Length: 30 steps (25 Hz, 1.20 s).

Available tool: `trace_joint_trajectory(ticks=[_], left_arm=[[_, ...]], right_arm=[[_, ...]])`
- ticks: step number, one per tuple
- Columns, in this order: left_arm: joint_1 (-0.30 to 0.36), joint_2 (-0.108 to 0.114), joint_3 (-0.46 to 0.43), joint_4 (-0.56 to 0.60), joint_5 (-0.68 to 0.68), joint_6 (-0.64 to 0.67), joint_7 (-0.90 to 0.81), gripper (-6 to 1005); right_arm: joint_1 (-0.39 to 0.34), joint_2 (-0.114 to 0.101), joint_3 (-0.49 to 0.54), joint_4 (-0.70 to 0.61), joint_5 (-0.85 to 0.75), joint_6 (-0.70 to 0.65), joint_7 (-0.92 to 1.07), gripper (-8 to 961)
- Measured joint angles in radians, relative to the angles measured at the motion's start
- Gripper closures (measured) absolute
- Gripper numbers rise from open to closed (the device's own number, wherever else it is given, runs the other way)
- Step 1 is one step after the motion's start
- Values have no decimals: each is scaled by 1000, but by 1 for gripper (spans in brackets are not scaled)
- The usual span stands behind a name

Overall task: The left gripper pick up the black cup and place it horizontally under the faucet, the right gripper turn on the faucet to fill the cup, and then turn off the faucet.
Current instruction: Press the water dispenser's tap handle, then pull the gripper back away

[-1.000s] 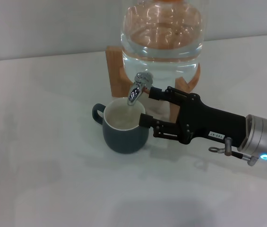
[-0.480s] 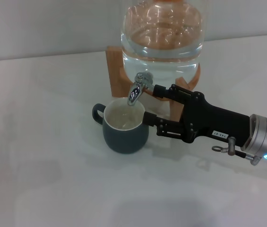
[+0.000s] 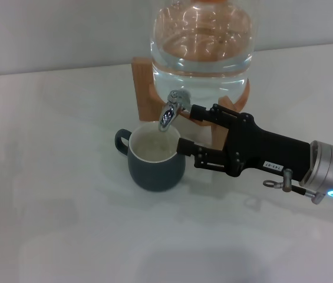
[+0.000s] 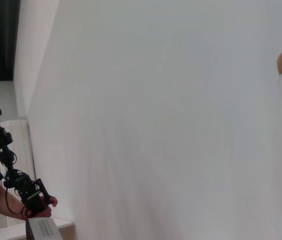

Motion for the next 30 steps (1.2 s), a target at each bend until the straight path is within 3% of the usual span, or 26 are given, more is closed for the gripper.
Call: trace_joint_trajectory(ticks=[21,30], left_arm=[[-9,1,0,-2,0,0,0,113],[-15,2,0,-5,0,-23,0,113]], right_arm=[[-11,-7,0,-63,0,-39,11,113],[-15,-10,-7,-63,-7,20,21,113]])
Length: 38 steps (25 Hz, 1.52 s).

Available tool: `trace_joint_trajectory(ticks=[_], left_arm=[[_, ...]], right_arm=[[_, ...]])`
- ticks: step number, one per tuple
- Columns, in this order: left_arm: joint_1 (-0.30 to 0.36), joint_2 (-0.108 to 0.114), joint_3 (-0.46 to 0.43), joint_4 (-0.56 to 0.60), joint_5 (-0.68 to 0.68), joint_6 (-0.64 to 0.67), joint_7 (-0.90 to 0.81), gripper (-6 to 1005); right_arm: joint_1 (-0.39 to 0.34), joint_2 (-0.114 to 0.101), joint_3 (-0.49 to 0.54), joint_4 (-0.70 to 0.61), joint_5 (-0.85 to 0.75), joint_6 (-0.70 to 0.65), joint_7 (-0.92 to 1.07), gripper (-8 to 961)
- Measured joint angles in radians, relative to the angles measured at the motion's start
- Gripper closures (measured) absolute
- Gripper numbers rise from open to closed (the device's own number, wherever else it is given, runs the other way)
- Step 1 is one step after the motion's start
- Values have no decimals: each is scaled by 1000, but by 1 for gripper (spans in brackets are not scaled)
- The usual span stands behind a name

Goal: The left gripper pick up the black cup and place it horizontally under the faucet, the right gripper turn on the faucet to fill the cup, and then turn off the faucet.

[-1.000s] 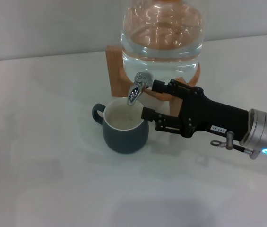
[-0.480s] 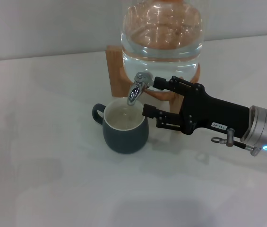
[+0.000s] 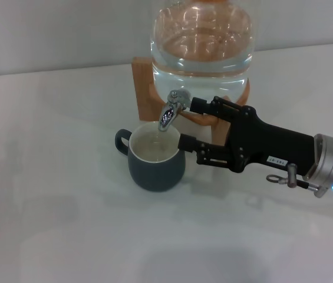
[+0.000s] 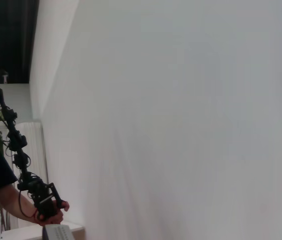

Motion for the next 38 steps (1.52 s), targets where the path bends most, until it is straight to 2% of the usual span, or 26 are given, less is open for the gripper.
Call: trace_joint_trajectory(ticks=[8,12,18,25,33,38], left_arm=[[-2,1,0,4,0,0,0,114],[-2,0,0,3,-2,0,0,114],[-2,0,-3,0,-5,0,0,114],[-2,1,-8,-1,-7,0,0,114],[-1,2,-11,-1,-28,0,0,115],[0,2,-11,-1,-81,0,0,115]], right_arm=[[-17,0,-1,6,-4,-9,1,113],[-50,-8,36,-10,4,-24,-5,113],[-109,-14,154,-64,0,-23,-6,113],[-119,-19,243,-66,-3,-62,-22,113],[-134,-17,448,-57,1,-164,-80,113],[-135,-8,599,-37,4,-223,-135,113]])
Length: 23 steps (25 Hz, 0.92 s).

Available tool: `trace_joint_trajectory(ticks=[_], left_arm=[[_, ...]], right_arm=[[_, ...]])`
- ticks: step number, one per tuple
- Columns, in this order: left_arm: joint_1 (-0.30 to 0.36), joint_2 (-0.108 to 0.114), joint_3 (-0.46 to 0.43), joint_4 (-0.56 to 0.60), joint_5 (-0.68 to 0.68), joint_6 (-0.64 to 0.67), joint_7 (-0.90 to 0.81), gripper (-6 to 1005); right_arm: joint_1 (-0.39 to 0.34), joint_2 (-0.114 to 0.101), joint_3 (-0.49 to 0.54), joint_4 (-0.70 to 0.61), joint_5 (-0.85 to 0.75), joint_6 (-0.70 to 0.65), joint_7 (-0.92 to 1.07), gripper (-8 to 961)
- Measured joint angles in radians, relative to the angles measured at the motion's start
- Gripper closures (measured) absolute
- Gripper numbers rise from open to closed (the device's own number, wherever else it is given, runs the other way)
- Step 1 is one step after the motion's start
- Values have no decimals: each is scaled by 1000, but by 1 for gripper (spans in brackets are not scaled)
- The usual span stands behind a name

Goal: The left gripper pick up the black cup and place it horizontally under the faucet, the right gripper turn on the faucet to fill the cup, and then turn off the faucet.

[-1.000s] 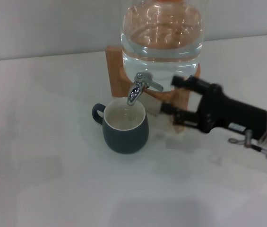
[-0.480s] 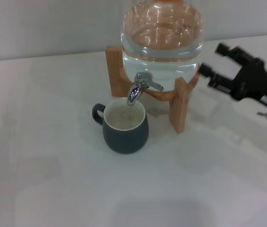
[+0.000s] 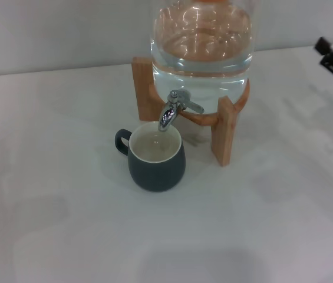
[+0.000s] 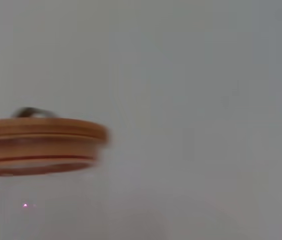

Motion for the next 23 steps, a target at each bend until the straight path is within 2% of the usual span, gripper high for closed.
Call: trace_joint_trajectory(ticks=[8,14,23], left_arm=[[-1,1,0,-2,-132,0,0,115],[1,3,0,-2,-224,7,-21,116],[-3,5,-1,-2,-266,40,-32,116]], right_arm=[[12,1,228,44,2,-113,-115,113],[20,1,362,68,3,-173,-171,113],[22,0,408,79,3,-209,-178,113]])
